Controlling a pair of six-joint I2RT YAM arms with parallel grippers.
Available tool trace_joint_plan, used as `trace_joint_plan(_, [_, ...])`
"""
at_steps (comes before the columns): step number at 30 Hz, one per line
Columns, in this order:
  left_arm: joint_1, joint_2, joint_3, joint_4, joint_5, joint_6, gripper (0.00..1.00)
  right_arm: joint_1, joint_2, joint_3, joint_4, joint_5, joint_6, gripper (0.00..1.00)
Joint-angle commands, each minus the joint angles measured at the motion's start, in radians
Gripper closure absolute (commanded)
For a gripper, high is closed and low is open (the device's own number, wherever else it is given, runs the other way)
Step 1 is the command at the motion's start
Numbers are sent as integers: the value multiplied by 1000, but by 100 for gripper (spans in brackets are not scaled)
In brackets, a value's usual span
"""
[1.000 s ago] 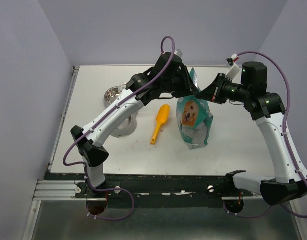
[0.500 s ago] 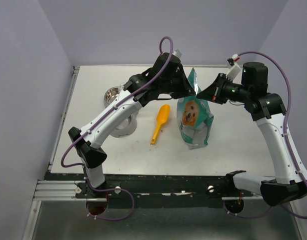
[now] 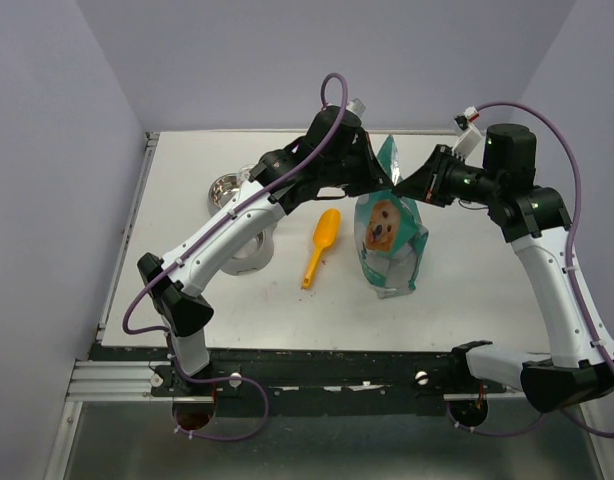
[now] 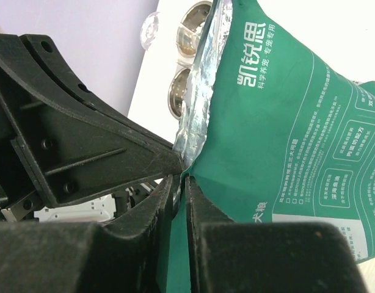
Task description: Serve the pet food
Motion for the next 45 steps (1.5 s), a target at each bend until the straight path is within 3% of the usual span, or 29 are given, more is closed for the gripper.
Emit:
trace_joint_plan(1, [-17,-19,8,28,2,-4,100,6,-3,-28,87,-65,29,82])
trace_joint_plan(3, [-22,-7,34,-1,-17,3,100,8,3,-23,73,-28,20,97])
trace_joint_plan(6, [-38,48,164,-151,-105,29,100,24,18,30,-13,108,-30,99])
trace_joint_plan(10, [-61,147,365,-374,-227,46,100,144,47,124,-149,467,-81,100])
trace_joint_plan(14, [-65,119,294,-377,-258,32,100,237,63,147,-215,702,-86,100])
trace_joint_plan(18, [-65,121,279,-360,-263,50,100,288,81,153,-251,822,-92,100])
trace_joint_plan(23, [-57,115,254,-278,-174,82,100,325,86,168,-257,854,-87,100])
trace_joint_plan(26, [-40,96,206,-219,-134,61,75,327,83,170,-254,842,-86,100])
trace_joint_plan(29, [-34,98,211,-202,-125,56,57,327,64,156,-219,798,-71,100])
trace_joint_plan(33, [-34,99,224,-181,-97,49,44,327,64,158,-209,765,-58,100])
trace_joint_plan(37, [-32,72,205,-179,-148,50,44,325,59,155,-203,744,-52,100])
trace_joint_plan(39, [-25,56,177,-152,-151,41,53,327,56,155,-199,730,-46,100])
trace_joint_plan(41, [-20,59,178,-135,-148,33,56,327,55,153,-197,719,-43,100])
trace_joint_plan(45, [-12,70,220,-138,-145,41,47,327,53,150,-194,710,-43,100])
